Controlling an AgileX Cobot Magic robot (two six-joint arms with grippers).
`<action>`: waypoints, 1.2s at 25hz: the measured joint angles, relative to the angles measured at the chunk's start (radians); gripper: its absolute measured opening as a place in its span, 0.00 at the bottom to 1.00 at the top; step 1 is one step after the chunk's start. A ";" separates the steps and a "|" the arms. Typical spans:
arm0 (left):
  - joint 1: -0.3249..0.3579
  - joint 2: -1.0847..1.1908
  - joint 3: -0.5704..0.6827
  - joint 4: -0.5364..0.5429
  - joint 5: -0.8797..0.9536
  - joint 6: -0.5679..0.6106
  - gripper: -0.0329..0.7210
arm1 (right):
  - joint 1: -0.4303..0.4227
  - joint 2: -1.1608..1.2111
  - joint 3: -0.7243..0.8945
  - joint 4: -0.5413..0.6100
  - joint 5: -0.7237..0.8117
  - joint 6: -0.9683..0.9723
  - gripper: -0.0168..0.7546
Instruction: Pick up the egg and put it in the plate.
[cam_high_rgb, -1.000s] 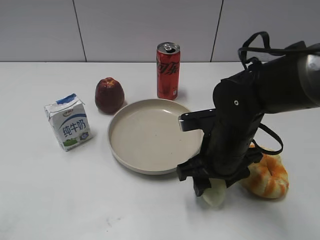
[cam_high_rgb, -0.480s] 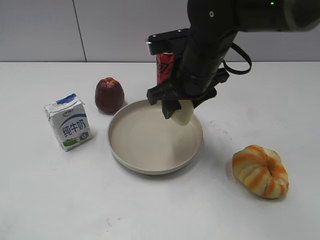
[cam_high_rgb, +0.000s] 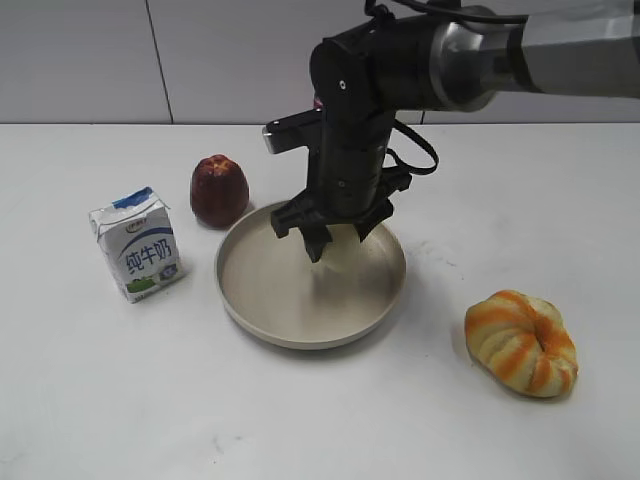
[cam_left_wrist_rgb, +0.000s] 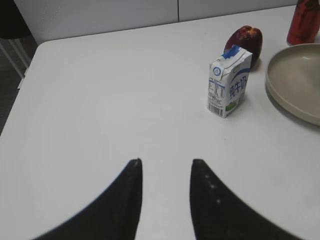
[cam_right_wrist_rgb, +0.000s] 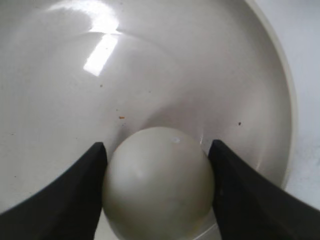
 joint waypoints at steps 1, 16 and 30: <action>0.000 0.000 0.000 0.000 0.000 0.000 0.36 | 0.000 0.004 -0.001 0.007 0.000 -0.001 0.62; 0.000 0.000 0.000 0.000 0.000 0.000 0.36 | 0.000 0.010 -0.023 0.007 0.029 -0.036 0.86; 0.000 0.000 0.000 0.000 0.000 0.000 0.36 | -0.077 -0.404 -0.062 -0.273 0.293 -0.096 0.86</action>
